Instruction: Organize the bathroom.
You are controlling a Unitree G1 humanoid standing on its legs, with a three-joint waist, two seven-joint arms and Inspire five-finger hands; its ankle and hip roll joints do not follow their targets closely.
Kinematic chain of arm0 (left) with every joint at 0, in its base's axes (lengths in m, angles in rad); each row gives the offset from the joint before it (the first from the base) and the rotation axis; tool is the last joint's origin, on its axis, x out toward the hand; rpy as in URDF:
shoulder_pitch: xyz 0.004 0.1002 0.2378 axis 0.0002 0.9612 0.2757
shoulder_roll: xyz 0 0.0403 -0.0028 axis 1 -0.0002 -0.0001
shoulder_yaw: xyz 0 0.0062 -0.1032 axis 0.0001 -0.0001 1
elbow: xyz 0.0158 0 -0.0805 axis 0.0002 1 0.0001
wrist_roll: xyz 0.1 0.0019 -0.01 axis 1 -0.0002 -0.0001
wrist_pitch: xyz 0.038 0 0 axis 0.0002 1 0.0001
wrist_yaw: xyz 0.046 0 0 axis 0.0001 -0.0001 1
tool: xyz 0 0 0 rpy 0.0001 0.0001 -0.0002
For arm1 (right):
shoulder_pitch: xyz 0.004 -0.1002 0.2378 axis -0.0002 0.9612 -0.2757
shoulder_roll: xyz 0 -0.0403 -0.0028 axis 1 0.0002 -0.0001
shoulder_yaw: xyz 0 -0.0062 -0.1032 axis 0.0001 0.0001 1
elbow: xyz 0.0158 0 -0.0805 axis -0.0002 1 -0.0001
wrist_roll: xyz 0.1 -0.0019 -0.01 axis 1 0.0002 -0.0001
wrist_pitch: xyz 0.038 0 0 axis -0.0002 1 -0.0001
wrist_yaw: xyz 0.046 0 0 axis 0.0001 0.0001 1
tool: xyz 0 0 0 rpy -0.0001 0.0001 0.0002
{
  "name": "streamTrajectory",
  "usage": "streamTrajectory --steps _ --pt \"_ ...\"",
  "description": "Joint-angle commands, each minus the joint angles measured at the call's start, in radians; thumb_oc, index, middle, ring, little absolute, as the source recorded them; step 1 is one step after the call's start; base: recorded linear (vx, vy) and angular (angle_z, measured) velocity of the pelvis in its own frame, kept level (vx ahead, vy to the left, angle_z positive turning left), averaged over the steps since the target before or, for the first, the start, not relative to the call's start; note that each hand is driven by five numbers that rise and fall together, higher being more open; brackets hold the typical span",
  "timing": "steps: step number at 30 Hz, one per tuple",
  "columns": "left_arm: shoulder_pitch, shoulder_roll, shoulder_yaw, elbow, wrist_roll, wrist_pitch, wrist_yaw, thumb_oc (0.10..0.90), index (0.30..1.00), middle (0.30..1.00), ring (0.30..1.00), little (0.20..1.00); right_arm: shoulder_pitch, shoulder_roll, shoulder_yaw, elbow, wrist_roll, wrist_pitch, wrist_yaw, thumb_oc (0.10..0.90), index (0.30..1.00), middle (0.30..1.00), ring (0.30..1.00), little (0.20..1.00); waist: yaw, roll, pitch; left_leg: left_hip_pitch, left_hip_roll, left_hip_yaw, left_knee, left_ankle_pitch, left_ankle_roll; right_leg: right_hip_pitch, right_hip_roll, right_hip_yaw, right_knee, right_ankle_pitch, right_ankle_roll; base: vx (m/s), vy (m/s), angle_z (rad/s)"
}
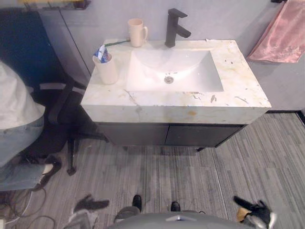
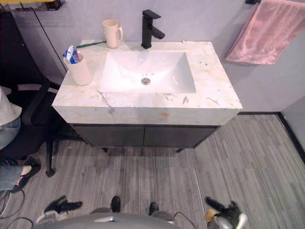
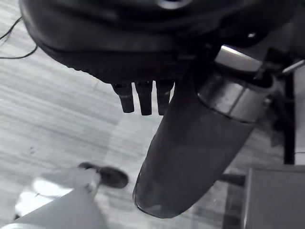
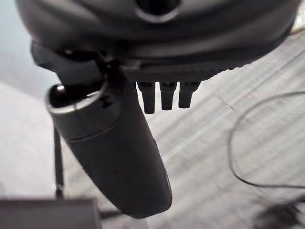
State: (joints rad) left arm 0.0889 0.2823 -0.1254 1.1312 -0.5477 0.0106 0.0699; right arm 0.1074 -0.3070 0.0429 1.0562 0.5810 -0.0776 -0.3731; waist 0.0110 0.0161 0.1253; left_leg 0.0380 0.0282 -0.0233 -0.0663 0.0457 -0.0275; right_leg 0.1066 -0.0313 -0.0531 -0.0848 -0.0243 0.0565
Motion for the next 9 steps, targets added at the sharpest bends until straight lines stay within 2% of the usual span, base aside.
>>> streamTrajectory --steps 1,2,3,4,5,6,7,8,9 --pt "-0.068 0.071 -0.012 0.029 0.060 0.020 -0.084 0.800 0.900 0.900 0.900 0.900 -0.063 -0.115 0.059 -0.150 -0.113 0.009 -0.125 0.800 0.900 0.900 0.900 0.900 -0.002 -0.034 0.013 -0.127 -0.123 -0.064 -0.019 0.048 0.043 -0.025 0.090 0.048 0.058 -0.007 -0.010 -0.13 -0.103 0.16" --pt "-0.066 0.052 -0.040 0.060 0.053 0.016 -0.098 0.800 0.900 0.900 0.900 0.900 -0.072 -0.116 0.076 -0.242 -0.256 0.003 -0.202 0.800 0.900 0.900 0.900 0.900 -0.009 -0.037 0.015 -0.133 -0.122 -0.061 -0.016 0.056 0.036 -0.015 0.095 0.046 0.051 -0.009 -0.016 -0.07 -0.062 0.17" --pt "-0.068 0.052 -0.029 0.065 0.048 0.027 -0.125 0.800 0.900 0.900 0.900 0.900 -0.072 -0.128 0.110 -0.317 -0.318 0.025 -0.218 0.800 0.900 0.900 0.900 0.900 -0.014 -0.038 0.015 -0.139 -0.122 -0.060 -0.011 0.055 0.033 -0.016 0.097 0.051 0.049 -0.010 -0.019 -0.09 -0.062 0.14" --pt "-0.069 0.053 -0.022 0.071 0.046 0.030 -0.144 0.800 0.900 0.900 0.900 0.900 -0.070 -0.133 0.123 -0.353 -0.288 0.037 -0.218 0.800 0.900 0.900 0.900 0.900 -0.019 -0.038 0.017 -0.141 -0.122 -0.058 -0.009 0.053 0.032 -0.014 0.098 0.056 0.048 -0.011 -0.021 -0.08 -0.018 0.05" --pt "-0.075 0.057 -0.016 0.089 0.043 0.023 -0.164 0.800 0.900 0.900 0.900 0.900 -0.061 -0.131 0.122 -0.375 -0.247 0.062 -0.167 0.800 0.900 0.900 0.900 0.900 -0.029 -0.033 0.017 -0.151 -0.118 -0.049 -0.003 0.056 0.027 -0.010 0.101 0.060 0.047 -0.015 -0.023 -0.07 -0.009 0.00" --pt "-0.081 0.061 -0.015 0.085 0.038 0.041 -0.182 0.800 0.900 0.900 0.900 0.900 -0.057 -0.132 0.115 -0.367 -0.271 0.066 -0.103 0.800 0.900 0.900 0.900 0.900 -0.031 -0.030 0.018 -0.155 -0.115 -0.044 -0.001 0.056 0.025 -0.004 0.102 0.055 0.049 -0.020 -0.025 -0.05 -0.005 -0.02" --pt "-0.082 0.063 -0.015 0.084 0.037 0.046 -0.189 0.800 0.900 0.900 0.900 0.900 -0.056 -0.133 0.113 -0.366 -0.273 0.060 -0.086 0.800 0.900 0.900 0.900 0.900 -0.031 -0.029 0.018 -0.156 -0.115 -0.043 -0.001 0.056 0.025 -0.003 0.102 0.054 0.050 -0.021 -0.026 -0.04 -0.011 -0.01" --pt "-0.069 0.062 -0.015 0.058 0.062 0.066 -0.201 0.800 0.900 0.900 0.900 0.900 -0.042 -0.136 0.129 -0.379 -0.203 0.064 0.006 0.800 0.900 0.900 0.900 0.900 -0.029 -0.027 0.015 -0.159 -0.115 -0.046 0.006 0.058 0.023 0.002 0.103 0.054 0.050 -0.027 -0.027 0.00 0.000 0.00" --pt "-0.066 0.061 -0.022 0.062 0.063 0.061 -0.204 0.800 0.900 0.900 0.900 0.900 -0.041 -0.129 0.132 -0.366 -0.185 0.057 0.021 0.800 0.900 0.900 0.900 0.900 -0.028 -0.027 0.015 -0.159 -0.114 -0.044 0.008 0.058 0.022 0.003 0.103 0.053 0.052 -0.028 -0.028 -0.04 -0.014 0.00"
